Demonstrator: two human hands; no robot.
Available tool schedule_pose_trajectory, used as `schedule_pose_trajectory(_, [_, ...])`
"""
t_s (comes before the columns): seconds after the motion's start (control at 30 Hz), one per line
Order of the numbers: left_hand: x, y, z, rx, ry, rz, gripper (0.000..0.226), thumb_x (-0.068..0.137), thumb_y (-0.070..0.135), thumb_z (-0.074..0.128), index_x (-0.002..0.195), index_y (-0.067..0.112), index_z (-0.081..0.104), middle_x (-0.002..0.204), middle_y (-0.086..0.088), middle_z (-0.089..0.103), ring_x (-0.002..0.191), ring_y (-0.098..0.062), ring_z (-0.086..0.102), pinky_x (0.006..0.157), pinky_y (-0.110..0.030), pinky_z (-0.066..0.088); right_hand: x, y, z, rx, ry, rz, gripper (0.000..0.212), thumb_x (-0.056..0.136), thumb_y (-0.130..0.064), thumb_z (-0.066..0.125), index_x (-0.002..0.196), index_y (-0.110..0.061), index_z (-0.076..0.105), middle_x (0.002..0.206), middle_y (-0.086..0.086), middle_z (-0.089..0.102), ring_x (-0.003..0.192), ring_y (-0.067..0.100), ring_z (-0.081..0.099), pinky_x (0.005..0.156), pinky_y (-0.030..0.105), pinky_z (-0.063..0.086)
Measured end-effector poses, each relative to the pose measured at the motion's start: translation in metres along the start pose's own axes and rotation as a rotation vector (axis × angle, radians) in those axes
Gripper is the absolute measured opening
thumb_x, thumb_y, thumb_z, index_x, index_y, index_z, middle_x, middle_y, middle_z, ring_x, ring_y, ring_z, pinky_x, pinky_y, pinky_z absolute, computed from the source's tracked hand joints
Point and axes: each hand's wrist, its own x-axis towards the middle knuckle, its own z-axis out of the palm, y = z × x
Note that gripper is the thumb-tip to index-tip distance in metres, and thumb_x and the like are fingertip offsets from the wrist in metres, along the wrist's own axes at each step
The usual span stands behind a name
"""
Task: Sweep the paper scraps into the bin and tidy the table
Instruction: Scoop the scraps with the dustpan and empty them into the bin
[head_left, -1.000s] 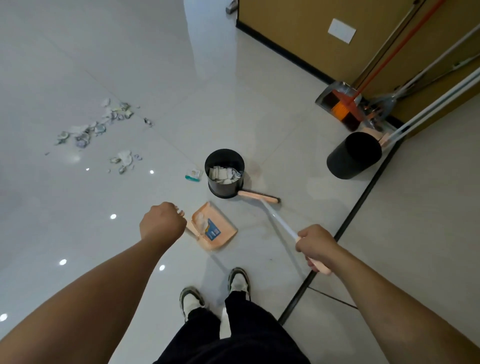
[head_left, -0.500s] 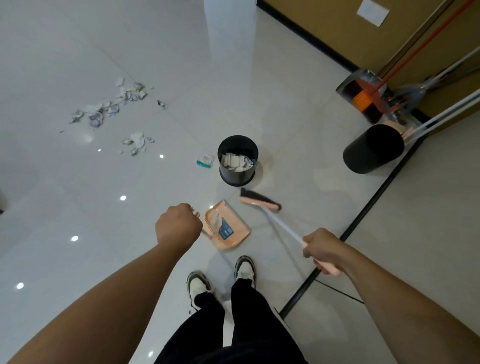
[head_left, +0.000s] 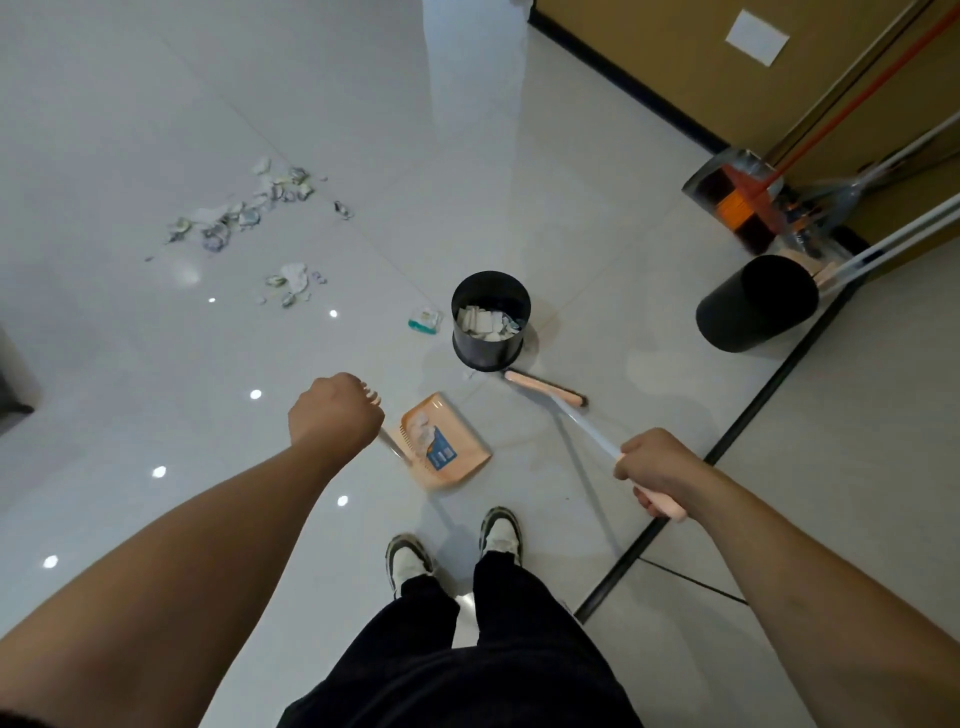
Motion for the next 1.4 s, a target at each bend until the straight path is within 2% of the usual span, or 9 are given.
schedule_pose_trajectory(0.13, [0.003,-0.043,-0.008,0.016,0.016,-0.069,0.007,0.067,0.024,0.058,0.067,0.017,0.059,0.071,-0.002,0.061,0.063,-0.024,0.058,0.053,-0.024,0.040,0.013,0.008,0.024,0.032,-0.040,0.039,0.010,0.085,-0.003,0.065,0.084,-0.002,0.055,0.060,0.011,0.046,0.036,0.018,0.042,0.044,0.026,0.040])
schedule_pose_trajectory(0.37, [0.026,-0.122,-0.028,0.013,0.058,-0.114,0.008,0.070,0.024,0.061,0.065,0.018,0.059,0.066,-0.002,0.058,0.058,-0.022,0.054,0.052,-0.024,0.037,-0.011,0.006,0.111,0.090,-0.012,0.035,0.018,0.084,0.005,0.058,0.099,-0.005,0.055,0.065,0.016,0.052,0.041,0.020,0.045,0.042,0.025,0.041])
schedule_pose_trajectory(0.57, [0.068,-0.192,-0.054,-0.071,0.033,-0.110,0.010,0.069,0.027,0.062,0.065,0.018,0.062,0.066,0.000,0.061,0.061,-0.021,0.057,0.052,-0.025,0.040,-0.047,-0.055,0.223,0.158,-0.035,0.040,0.009,0.080,0.007,0.055,0.080,-0.003,0.055,0.056,0.012,0.049,0.034,0.019,0.045,0.042,0.023,0.038])
schedule_pose_trajectory(0.73, [0.095,-0.252,-0.084,-0.153,0.020,-0.120,0.012,0.067,0.030,0.064,0.064,0.018,0.063,0.065,0.001,0.062,0.062,-0.021,0.058,0.052,-0.024,0.039,-0.062,-0.132,0.288,0.225,-0.064,-0.046,0.014,0.080,0.005,0.064,0.093,-0.001,0.066,0.068,0.014,0.052,0.053,0.022,0.046,0.046,0.026,0.034])
schedule_pose_trajectory(1.0, [0.143,-0.292,-0.126,-0.199,0.081,-0.098,0.012,0.067,0.027,0.061,0.061,0.016,0.060,0.061,0.002,0.059,0.056,-0.020,0.056,0.050,-0.023,0.037,-0.086,-0.213,0.312,0.381,-0.031,-0.120,0.021,0.087,0.001,0.060,0.105,-0.008,0.063,0.067,0.011,0.048,0.045,0.019,0.040,0.041,0.023,0.033])
schedule_pose_trajectory(1.13, [0.169,-0.299,-0.138,-0.184,0.072,-0.095,0.012,0.069,0.028,0.058,0.063,0.018,0.059,0.066,0.000,0.060,0.061,-0.024,0.057,0.052,-0.025,0.039,-0.075,-0.251,0.309,0.397,0.007,-0.146,0.031,0.088,0.004,0.058,0.119,0.005,0.056,0.075,0.014,0.044,0.047,0.020,0.037,0.041,0.024,0.032])
schedule_pose_trajectory(1.23, [0.192,-0.296,-0.144,-0.168,0.078,-0.124,0.012,0.071,0.029,0.059,0.064,0.019,0.059,0.067,-0.001,0.060,0.063,-0.025,0.058,0.054,-0.026,0.040,-0.057,-0.283,0.306,0.408,0.010,-0.114,0.022,0.089,0.005,0.057,0.109,0.014,0.053,0.075,0.015,0.043,0.045,0.019,0.037,0.041,0.024,0.032])
schedule_pose_trajectory(1.3, [0.209,-0.290,-0.146,-0.153,0.080,-0.145,0.013,0.072,0.029,0.059,0.063,0.019,0.059,0.065,-0.001,0.059,0.061,-0.024,0.057,0.054,-0.025,0.040,-0.042,-0.305,0.306,0.438,-0.004,-0.057,0.006,0.090,0.006,0.057,0.096,0.005,0.057,0.068,0.012,0.045,0.041,0.018,0.038,0.039,0.022,0.034])
schedule_pose_trajectory(1.4, [0.235,-0.280,-0.149,-0.119,0.085,-0.156,0.014,0.072,0.031,0.060,0.063,0.020,0.059,0.065,-0.001,0.058,0.059,-0.022,0.055,0.051,-0.025,0.038,-0.015,-0.337,0.308,0.534,-0.084,0.027,0.005,0.093,0.003,0.054,0.094,-0.002,0.054,0.064,0.008,0.044,0.035,0.013,0.039,0.035,0.017,0.034])
